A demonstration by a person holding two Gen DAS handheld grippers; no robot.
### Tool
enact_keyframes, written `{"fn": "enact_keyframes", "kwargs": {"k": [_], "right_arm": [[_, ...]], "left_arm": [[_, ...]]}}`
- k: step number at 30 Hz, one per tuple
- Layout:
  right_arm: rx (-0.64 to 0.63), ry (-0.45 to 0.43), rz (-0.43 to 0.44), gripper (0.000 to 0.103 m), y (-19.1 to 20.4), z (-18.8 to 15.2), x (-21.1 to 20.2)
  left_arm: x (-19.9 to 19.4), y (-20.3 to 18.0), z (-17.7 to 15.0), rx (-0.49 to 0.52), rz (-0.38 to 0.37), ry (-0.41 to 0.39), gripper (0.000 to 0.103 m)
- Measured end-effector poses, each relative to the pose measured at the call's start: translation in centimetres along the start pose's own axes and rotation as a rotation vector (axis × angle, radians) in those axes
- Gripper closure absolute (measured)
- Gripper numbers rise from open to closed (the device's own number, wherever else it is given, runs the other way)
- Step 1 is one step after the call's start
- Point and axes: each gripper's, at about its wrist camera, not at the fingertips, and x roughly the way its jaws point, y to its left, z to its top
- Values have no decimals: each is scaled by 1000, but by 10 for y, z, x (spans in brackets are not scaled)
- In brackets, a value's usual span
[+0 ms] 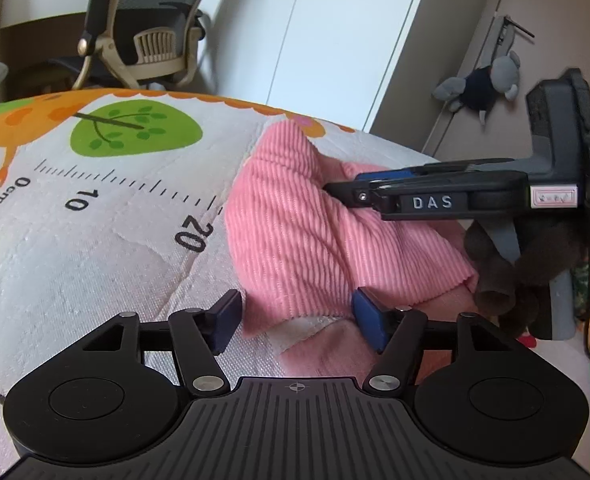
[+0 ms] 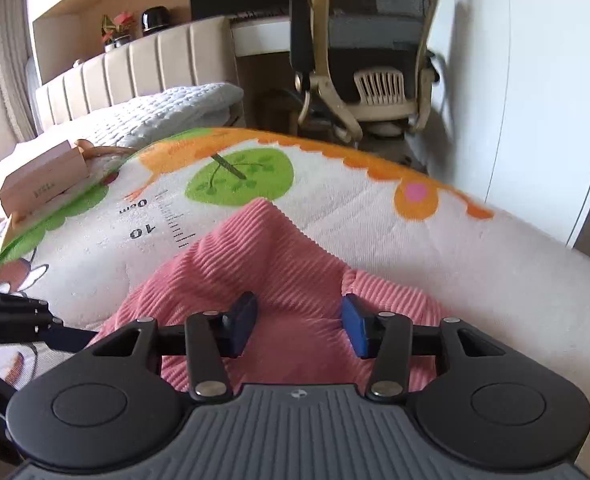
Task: Fold clothes
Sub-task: 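Press the folded garment flat with the left gripper while the right gripper smooths it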
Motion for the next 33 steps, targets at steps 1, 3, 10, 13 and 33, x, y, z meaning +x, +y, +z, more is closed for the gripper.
{"fn": "enact_keyframes", "kwargs": {"k": [1,3,10,13,33], "right_arm": [[-32,-11,-31,55,5,-2,-8],[-126,-39,-90,51,18,-8,-27],[-235,2,-159,35,17,-55,-61],[-200,1,-167,31,13,-61,-62],[-244,9,-119,27,20,-80,-72]], "left_arm": [[0,0,-1,4,0,0,34],[0,-2,-2,15,4,-4,34],[0,-3,-3,18,5,-4,31],[-1,-5,-1,22,7,2,28],[41,25,35,-205,-267,-2,29]]}}
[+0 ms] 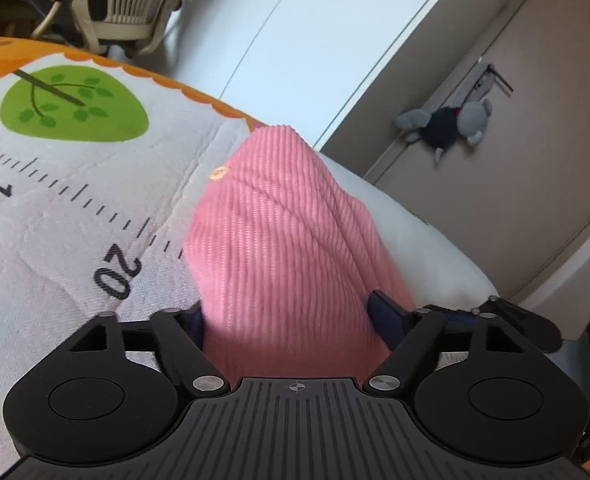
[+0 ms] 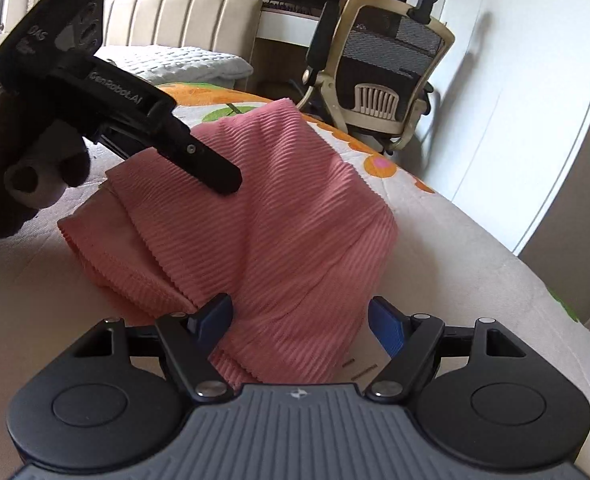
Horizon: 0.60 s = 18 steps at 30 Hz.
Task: Fold clothes
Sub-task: 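Press the folded garment flat with the left gripper while the right gripper smooths it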
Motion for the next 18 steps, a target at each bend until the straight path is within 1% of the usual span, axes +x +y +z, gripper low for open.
{"fn": "enact_keyframes", "kwargs": {"k": [1,3,5,7,9,12,13,14,15,16,17,18], "right_arm": [[-5,-4,4,27,0,2,3],[-27,-16,5,27,3,10,13],[-81,-34,-7,27,10,24,27],[-154,-56,-24,30,22,38,43],[-256,-84,-43,31,39,50,59],[-382,-125,-65,31,60,59,74],[-393,-131,-64,31,62,60,76],[-394,-135,-61,31,64,61,78],[-373,-136,-53,31,62,61,78],[-345,-139,-41,31,58,60,78],[-317,-142,-29,31,54,58,78],[-289,-145,-17,31,50,57,78]], "left_arm": [[-3,2,0,-10,-8,-10,32],[-14,7,4,-50,-56,-49,41],[-26,11,11,-75,-98,-98,42],[-39,11,17,-55,-97,-143,43],[-48,13,21,-26,-48,-172,42],[-52,27,18,14,85,-188,39],[-50,37,14,-3,117,-187,38],[-48,48,10,-20,149,-186,35],[-47,59,6,-38,179,-186,26],[-45,69,2,-76,167,-192,23],[-48,76,-1,-104,129,-211,22],[-47,75,0,-102,133,-209,22]]}}
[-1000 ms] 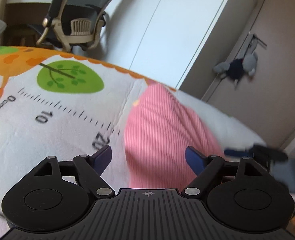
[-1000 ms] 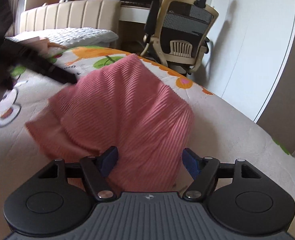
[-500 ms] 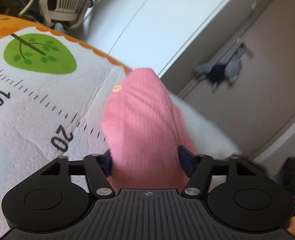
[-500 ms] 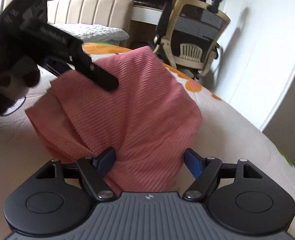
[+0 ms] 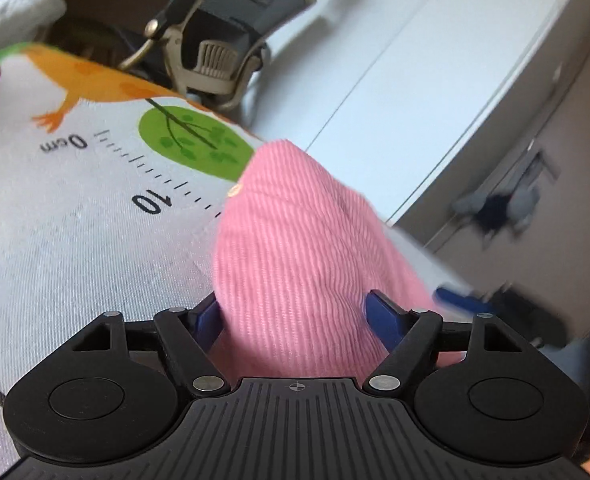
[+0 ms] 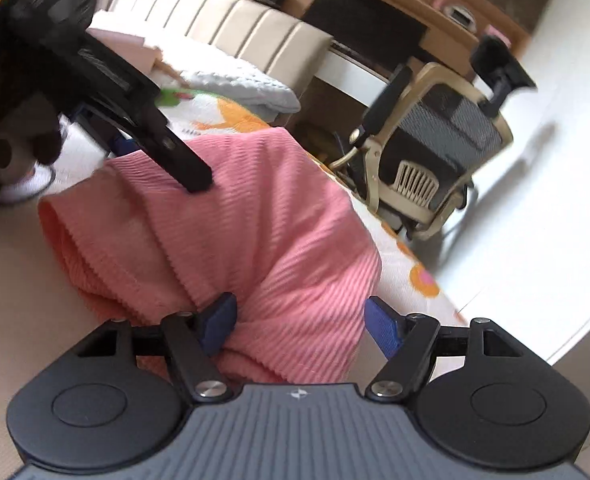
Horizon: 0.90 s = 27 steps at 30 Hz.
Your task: Fold clothes
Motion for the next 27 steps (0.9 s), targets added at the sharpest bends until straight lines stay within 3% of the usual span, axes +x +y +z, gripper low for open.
{"fn": "enact_keyframes", "kwargs": {"k": [4,13,16,19,23,25,27], "right_arm": [[1,-24,-5,31,-2,-9,-7],[-120,-59,-74,31,25,-51,-77],[-113,-48,-94,31,30,-61,-100],[-120,-46,-114,31,31,-60,-100],[-129,-47,-114,31,29,-57,-94],[-122,-46,-110,31,28,-57,-94],[-119,-45,-110,30,28,-57,-94]], "left_arm": [[-3,-21,-13,95,60,-3,22],[-36,-72,-80,140,37,36,17],[-41,-88,-94,171,2,70,10],[-41,-84,-86,118,-32,109,10],[-40,-44,-46,-155,-98,106,10],[-38,-34,-29,-174,-68,62,10],[-25,-28,-8,-127,-14,48,10]]}}
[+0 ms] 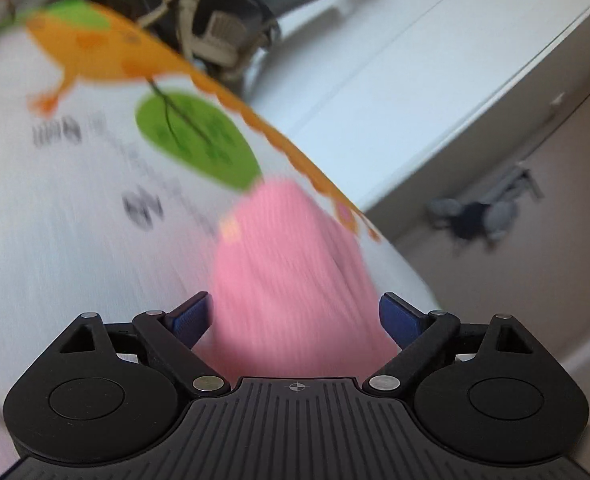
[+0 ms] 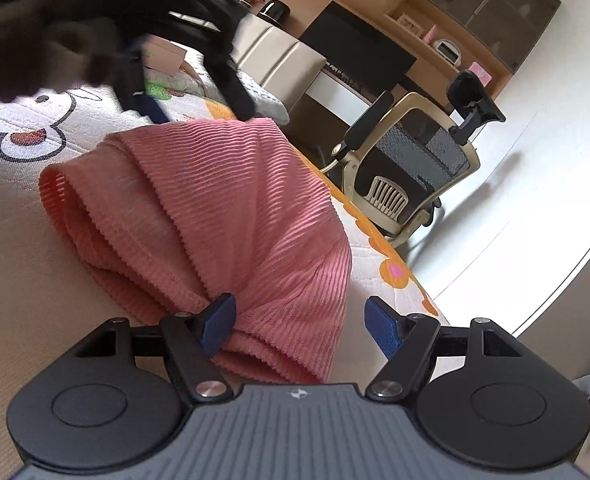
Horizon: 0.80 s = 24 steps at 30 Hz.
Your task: Fold clothes
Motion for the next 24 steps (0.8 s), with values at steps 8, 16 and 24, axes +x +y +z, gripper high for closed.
{"fn": "enact_keyframes", "kwargs": {"k": [8,16,24], "right_arm": [[23,7,-1,27,-1,-1,0],[326,73,134,23,-48,11,6],[893,139,340,15,-122,4,44]], "left_arm": [[50,-17,36,111,-31,45,41],[60,-15,32,150,46,19,41],[27,10,17,62,-93,88,13]]}}
